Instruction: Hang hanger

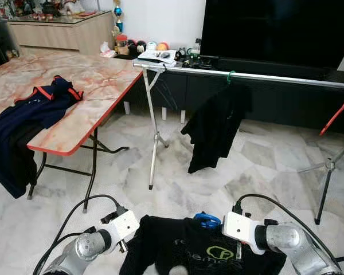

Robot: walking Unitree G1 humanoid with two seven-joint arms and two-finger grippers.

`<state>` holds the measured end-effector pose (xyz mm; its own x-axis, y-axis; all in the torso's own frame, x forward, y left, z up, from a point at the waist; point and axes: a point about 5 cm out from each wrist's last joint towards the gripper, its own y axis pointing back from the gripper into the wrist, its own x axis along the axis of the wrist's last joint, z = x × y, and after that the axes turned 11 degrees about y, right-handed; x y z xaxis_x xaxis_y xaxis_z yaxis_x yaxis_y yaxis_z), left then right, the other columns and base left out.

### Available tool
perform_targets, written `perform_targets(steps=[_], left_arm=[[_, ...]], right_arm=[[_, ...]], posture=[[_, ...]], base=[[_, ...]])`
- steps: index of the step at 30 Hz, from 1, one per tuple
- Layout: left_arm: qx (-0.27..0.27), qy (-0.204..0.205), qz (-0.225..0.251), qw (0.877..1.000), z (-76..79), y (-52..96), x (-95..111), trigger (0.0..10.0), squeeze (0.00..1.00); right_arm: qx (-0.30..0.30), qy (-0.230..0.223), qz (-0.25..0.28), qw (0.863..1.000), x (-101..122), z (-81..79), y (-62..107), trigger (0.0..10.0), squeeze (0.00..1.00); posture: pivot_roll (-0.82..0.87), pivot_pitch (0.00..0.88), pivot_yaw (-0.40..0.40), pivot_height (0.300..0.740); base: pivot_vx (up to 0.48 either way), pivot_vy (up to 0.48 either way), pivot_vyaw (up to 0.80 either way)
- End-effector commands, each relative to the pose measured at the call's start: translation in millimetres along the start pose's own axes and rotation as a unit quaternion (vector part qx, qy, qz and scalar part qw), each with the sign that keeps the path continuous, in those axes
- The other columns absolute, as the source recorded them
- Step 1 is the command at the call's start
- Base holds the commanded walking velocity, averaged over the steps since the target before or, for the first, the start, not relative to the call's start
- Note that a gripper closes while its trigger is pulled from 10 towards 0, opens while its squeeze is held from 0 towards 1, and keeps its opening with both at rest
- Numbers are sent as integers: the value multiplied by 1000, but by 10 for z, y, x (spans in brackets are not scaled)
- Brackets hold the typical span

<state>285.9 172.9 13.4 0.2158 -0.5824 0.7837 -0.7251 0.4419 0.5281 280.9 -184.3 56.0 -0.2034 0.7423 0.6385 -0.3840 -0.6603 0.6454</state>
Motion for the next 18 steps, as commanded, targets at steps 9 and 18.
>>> perform_targets(steps=[9, 18], left_arm=[[-23, 19, -44, 999, 113, -2, -164, 10000, 0], [-10, 35, -35, 999, 117, -30, -147, 2471, 0]], right_arm=[[8, 15, 51, 999, 183, -10, 71, 10000, 0], [6, 26, 59, 998, 243, 24, 161, 10000, 0]], posture=[[50, 0, 3, 740], [41, 0, -4, 740]], base=[[0, 0, 0], [0, 0, 0]])
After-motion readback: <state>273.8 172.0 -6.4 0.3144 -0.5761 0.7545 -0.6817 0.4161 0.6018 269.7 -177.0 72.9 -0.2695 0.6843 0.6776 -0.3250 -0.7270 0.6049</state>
